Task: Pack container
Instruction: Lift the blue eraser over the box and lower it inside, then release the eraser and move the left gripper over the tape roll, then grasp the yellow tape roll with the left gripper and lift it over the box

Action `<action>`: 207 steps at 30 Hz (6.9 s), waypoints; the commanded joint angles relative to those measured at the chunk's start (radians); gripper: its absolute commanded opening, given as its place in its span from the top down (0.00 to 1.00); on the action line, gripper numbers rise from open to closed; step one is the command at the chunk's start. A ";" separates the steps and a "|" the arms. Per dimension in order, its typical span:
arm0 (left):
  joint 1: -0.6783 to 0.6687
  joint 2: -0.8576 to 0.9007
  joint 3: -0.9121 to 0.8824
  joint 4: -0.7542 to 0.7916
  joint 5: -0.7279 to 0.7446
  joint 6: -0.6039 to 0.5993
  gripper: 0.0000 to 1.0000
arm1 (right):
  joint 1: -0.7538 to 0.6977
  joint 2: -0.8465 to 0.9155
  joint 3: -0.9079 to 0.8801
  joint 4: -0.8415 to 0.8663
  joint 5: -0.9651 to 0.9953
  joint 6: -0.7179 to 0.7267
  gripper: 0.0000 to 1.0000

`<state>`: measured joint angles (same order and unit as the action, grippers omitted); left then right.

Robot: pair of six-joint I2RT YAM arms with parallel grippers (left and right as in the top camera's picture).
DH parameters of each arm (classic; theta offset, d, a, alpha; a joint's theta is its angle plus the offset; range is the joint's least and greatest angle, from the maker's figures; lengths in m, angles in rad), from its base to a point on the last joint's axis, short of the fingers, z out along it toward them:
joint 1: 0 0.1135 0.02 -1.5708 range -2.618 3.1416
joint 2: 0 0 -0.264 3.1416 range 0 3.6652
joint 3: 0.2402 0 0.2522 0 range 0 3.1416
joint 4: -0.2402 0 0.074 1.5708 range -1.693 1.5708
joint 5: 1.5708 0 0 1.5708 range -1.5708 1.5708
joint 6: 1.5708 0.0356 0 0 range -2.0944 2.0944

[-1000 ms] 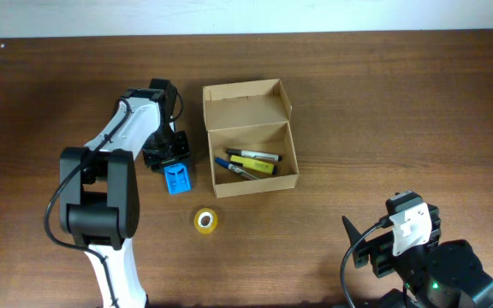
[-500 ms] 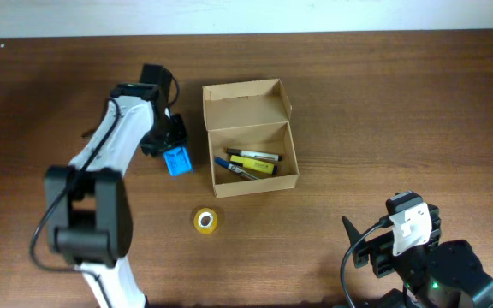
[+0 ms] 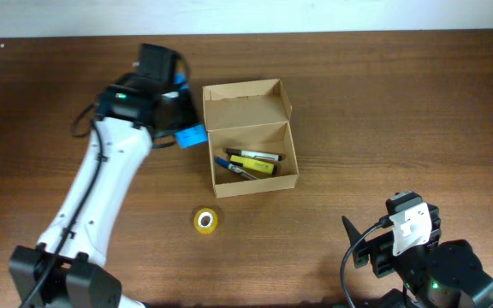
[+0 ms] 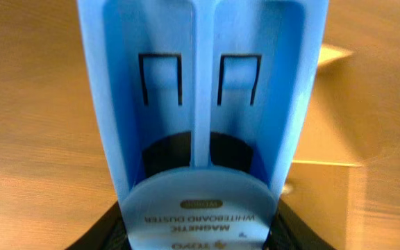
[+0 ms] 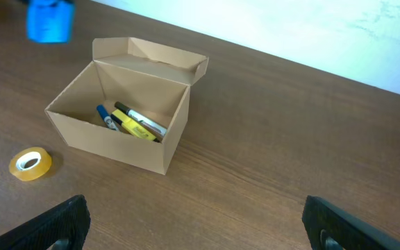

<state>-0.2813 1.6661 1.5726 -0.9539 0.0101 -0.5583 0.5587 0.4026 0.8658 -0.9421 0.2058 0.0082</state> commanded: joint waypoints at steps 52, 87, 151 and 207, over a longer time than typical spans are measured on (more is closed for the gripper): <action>-0.390 0.305 0.039 0.026 -0.173 -1.339 0.33 | -0.005 -0.003 -0.002 0.000 0.016 0.011 0.01; -0.345 -0.299 -0.222 -0.547 -0.215 -0.866 0.00 | -0.005 -0.003 -0.002 0.000 0.016 0.012 0.01; -0.278 0.023 -0.688 0.003 0.058 -1.426 0.22 | -0.005 -0.003 -0.002 0.000 0.016 0.012 0.01; -0.262 0.351 0.063 -0.153 -0.080 -0.490 0.87 | -0.005 -0.003 -0.002 0.000 0.016 0.011 0.01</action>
<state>-0.5419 1.9724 1.6245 -1.0966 -0.1116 -1.0916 0.5587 0.4026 0.8654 -0.9447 0.2096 0.0154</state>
